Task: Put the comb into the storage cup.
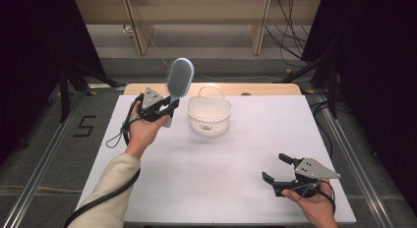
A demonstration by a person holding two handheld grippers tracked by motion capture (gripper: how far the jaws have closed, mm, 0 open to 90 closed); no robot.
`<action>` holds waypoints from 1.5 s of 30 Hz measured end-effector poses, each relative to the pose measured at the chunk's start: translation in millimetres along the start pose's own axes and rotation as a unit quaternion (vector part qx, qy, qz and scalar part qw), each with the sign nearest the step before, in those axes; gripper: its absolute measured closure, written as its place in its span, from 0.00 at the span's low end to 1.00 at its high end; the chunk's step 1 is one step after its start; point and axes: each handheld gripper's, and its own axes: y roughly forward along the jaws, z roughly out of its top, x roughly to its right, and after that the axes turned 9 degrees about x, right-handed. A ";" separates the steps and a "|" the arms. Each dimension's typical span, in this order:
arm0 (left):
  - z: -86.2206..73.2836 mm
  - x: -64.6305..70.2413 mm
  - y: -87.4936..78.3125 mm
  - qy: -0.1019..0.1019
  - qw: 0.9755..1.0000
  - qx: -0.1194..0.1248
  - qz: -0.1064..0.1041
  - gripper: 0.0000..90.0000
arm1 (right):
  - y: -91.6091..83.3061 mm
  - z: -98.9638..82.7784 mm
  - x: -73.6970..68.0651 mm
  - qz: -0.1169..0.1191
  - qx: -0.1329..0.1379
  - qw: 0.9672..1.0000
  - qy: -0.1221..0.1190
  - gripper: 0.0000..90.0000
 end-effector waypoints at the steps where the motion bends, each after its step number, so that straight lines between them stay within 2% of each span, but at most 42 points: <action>1: 0.1 0.1 0.3 0.000 1.000 0.000 0.000 0.77 | 0.0 0.0 0.0 0.000 0.000 1.000 0.000 0.15; 45: 6.6 7.1 11.4 0.008 1.000 -0.001 -0.007 0.77 | 0.1 0.0 0.0 0.000 0.000 1.000 0.002 0.15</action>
